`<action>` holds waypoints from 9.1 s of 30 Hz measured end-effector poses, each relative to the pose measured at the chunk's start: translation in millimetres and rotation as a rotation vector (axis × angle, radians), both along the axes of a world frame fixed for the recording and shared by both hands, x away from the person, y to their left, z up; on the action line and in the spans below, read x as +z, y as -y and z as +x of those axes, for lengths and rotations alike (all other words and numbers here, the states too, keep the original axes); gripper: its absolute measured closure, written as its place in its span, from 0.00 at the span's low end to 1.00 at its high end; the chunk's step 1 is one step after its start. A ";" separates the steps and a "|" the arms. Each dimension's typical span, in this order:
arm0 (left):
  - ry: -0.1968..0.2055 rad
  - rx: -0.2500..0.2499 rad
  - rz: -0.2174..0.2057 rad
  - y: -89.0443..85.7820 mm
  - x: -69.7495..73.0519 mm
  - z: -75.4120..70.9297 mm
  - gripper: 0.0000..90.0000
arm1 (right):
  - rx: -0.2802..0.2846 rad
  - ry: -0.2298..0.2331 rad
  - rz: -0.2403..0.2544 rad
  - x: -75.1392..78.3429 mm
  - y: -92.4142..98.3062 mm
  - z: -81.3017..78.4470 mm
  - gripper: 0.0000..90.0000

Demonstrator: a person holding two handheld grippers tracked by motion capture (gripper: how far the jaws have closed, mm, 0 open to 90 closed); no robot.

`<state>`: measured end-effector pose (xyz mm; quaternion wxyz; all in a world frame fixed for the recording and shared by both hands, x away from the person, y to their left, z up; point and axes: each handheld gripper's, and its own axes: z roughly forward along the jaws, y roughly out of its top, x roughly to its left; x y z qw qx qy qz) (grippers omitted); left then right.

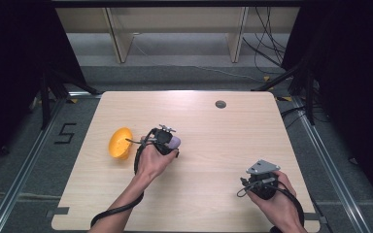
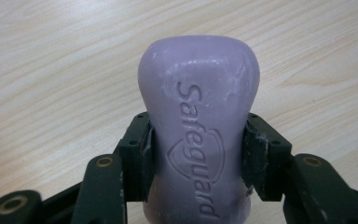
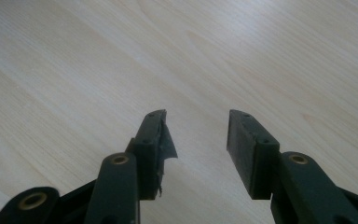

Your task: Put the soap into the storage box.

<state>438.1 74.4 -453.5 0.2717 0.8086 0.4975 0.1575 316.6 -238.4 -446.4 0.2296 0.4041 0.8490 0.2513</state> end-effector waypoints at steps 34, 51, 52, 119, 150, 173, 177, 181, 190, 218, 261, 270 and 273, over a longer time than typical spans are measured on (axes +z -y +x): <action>0.102 0.063 -0.080 -29.8 4.8 -34.4 0.55 | -0.023 0.004 -0.005 0.7 -1.3 -1.1 0.63; 0.111 0.108 -0.088 -48.2 8.7 -44.5 0.55 | -0.030 0.008 -0.004 0.8 -1.5 -1.0 0.63; 0.106 0.110 -0.076 -49.0 9.9 -45.3 0.55 | -0.033 0.005 -0.002 0.9 -1.7 -1.2 0.63; 0.152 0.183 -0.041 -104.1 33.9 -44.7 0.55 | -0.012 0.007 -0.010 0.2 -2.7 0.4 0.63; 0.171 0.218 -0.023 -114.3 38.5 -40.5 0.55 | -0.023 -0.007 -0.002 1.2 -3.6 -0.5 0.63; 0.175 0.262 -0.018 -126.4 42.8 -35.9 0.55 | -0.029 0.000 -0.001 1.0 -3.9 -0.1 0.63; 0.162 0.266 -0.013 -129.0 42.6 -34.9 0.55 | -0.012 0.018 -0.013 0.1 -3.1 1.0 0.63; 0.162 0.280 -0.011 -130.3 41.1 -32.8 0.55 | -0.014 0.018 -0.011 0.1 -3.3 0.9 0.63; 0.158 0.283 0.037 -133.6 37.4 -28.8 0.55 | -0.014 0.017 -0.010 0.0 -3.3 1.0 0.63; 0.152 0.301 0.109 -137.8 29.9 -14.7 0.55 | -0.024 0.009 -0.004 1.3 -3.7 0.1 0.63; 0.045 0.311 0.220 -136.9 20.2 11.5 0.55 | -0.015 0.017 -0.015 0.7 -3.2 0.4 0.62; 0.012 0.305 0.196 -138.3 13.6 17.9 0.55 | -0.012 0.022 -0.018 0.6 -3.2 0.7 0.62; 0.001 0.315 0.197 -137.5 12.5 20.2 0.55 | -0.015 0.020 -0.017 0.7 -3.2 0.4 0.63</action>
